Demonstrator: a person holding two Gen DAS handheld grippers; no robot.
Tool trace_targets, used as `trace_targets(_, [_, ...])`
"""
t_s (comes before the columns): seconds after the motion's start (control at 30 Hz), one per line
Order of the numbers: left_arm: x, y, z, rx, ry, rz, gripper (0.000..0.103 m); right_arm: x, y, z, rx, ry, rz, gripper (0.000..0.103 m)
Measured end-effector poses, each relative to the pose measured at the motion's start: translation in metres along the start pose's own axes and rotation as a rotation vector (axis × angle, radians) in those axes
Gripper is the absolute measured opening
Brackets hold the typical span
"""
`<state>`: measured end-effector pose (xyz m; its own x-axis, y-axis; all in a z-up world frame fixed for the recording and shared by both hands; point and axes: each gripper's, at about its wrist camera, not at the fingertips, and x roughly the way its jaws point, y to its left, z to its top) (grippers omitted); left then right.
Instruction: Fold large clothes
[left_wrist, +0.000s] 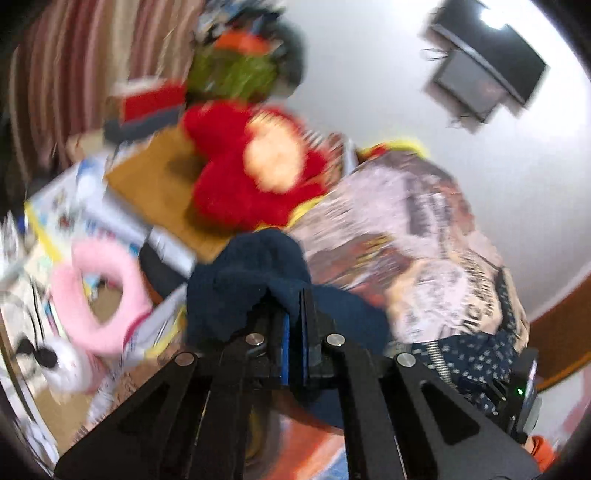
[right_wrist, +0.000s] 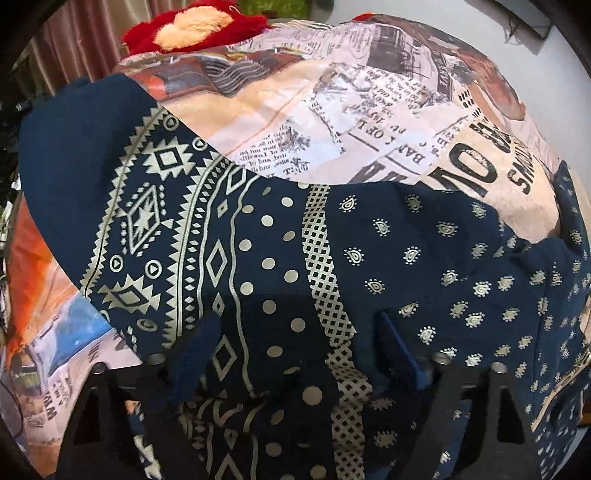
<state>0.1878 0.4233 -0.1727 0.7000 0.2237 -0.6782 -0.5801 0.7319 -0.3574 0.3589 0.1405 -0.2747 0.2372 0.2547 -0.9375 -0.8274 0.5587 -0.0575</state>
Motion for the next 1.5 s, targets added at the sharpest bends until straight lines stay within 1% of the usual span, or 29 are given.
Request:
trace_targets(0.07, [-0.016,-0.027,0.008,0.068,-0.040,-0.026,0.003,-0.007,-0.001,0.003,0.019,0.001,0.028,0.066])
trace_targets(0.1, [-0.024,-0.040,0.011,0.099,-0.056,-0.040,0.003,-0.013,-0.004,0.001,0.035,-0.001,0.045,0.065])
trace_targets(0.17, [-0.036,-0.068,0.015,0.151,-0.078,-0.076,0.003,-0.023,-0.019,-0.007,0.069,-0.015,0.067,0.065])
trace_targets(0.2, [-0.041,-0.085,0.017,0.179,-0.083,-0.107,0.003,-0.033,-0.023,-0.011,0.087,-0.028,0.069,0.065])
trace_targets(0.3, [-0.046,-0.128,0.015,0.241,-0.080,-0.167,0.003,-0.054,-0.038,-0.022,0.130,-0.058,0.061,0.065])
trace_targets(0.4, [-0.042,-0.170,0.005,0.288,-0.061,-0.222,0.003,-0.078,-0.065,-0.034,0.195,-0.080,0.087,0.065])
trace_targets(0.43, [-0.039,-0.187,-0.002,0.309,-0.041,-0.249,0.003,-0.088,-0.075,-0.041,0.227,-0.084,0.102,0.066])
trace_targets(0.5, [-0.030,-0.220,-0.016,0.347,0.001,-0.293,0.003,-0.098,-0.097,-0.045,0.274,-0.090,0.118,0.068])
trace_targets(0.57, [-0.024,-0.251,-0.034,0.384,0.037,-0.319,0.003,-0.117,-0.116,-0.062,0.329,-0.111,0.128,0.077])
trace_targets(0.6, [-0.017,-0.268,-0.046,0.406,0.066,-0.339,0.003,-0.122,-0.125,-0.068,0.349,-0.122,0.124,0.079])
trace_targets(0.67, [-0.009,-0.291,-0.068,0.439,0.109,-0.363,0.003,-0.142,-0.138,-0.087,0.385,-0.150,0.099,0.083])
trace_targets(0.7, [-0.002,-0.306,-0.083,0.462,0.143,-0.371,0.003,-0.148,-0.144,-0.096,0.395,-0.159,0.083,0.084])
trace_targets(0.8, [0.015,-0.330,-0.119,0.507,0.226,-0.395,0.003,-0.165,-0.157,-0.120,0.411,-0.168,0.022,0.085])
trace_targets(0.87, [0.030,-0.342,-0.152,0.550,0.298,-0.381,0.003,-0.171,-0.165,-0.132,0.412,-0.166,0.002,0.085])
trace_targets(0.93, [0.045,-0.344,-0.176,0.574,0.375,-0.362,0.003,-0.175,-0.169,-0.145,0.410,-0.159,-0.010,0.085])
trace_targets(1.03, [0.058,-0.339,-0.202,0.572,0.472,-0.351,0.004,-0.175,-0.168,-0.160,0.403,-0.145,-0.017,0.085])
trace_targets(1.1, [0.057,-0.331,-0.207,0.556,0.501,-0.351,0.004,-0.173,-0.167,-0.165,0.398,-0.140,-0.004,0.085])
trace_targets(1.17, [0.045,-0.320,-0.202,0.549,0.486,-0.361,0.007,-0.169,-0.163,-0.166,0.399,-0.137,0.000,0.085])
trace_targets(1.2, [0.034,-0.312,-0.195,0.556,0.461,-0.361,0.008,-0.168,-0.160,-0.165,0.397,-0.138,0.004,0.085])
trace_targets(1.27, [0.018,-0.300,-0.181,0.563,0.409,-0.342,0.016,-0.167,-0.153,-0.161,0.385,-0.142,0.014,0.085])
trace_targets(1.3, [0.009,-0.290,-0.170,0.563,0.373,-0.323,0.019,-0.168,-0.149,-0.157,0.376,-0.147,0.018,0.085])
trace_targets(1.33, [-0.002,-0.276,-0.159,0.557,0.331,-0.300,0.027,-0.168,-0.144,-0.153,0.364,-0.153,0.021,0.085])
trace_targets(1.37, [-0.009,-0.263,-0.150,0.549,0.300,-0.278,0.038,-0.169,-0.138,-0.147,0.350,-0.159,0.025,0.085])
trace_targets(1.43, [-0.018,-0.235,-0.133,0.530,0.245,-0.213,0.048,-0.169,-0.126,-0.136,0.323,-0.173,0.031,0.085])
trace_targets(1.5, [-0.019,-0.208,-0.122,0.522,0.218,-0.142,0.048,-0.168,-0.114,-0.124,0.296,-0.185,0.045,0.085])
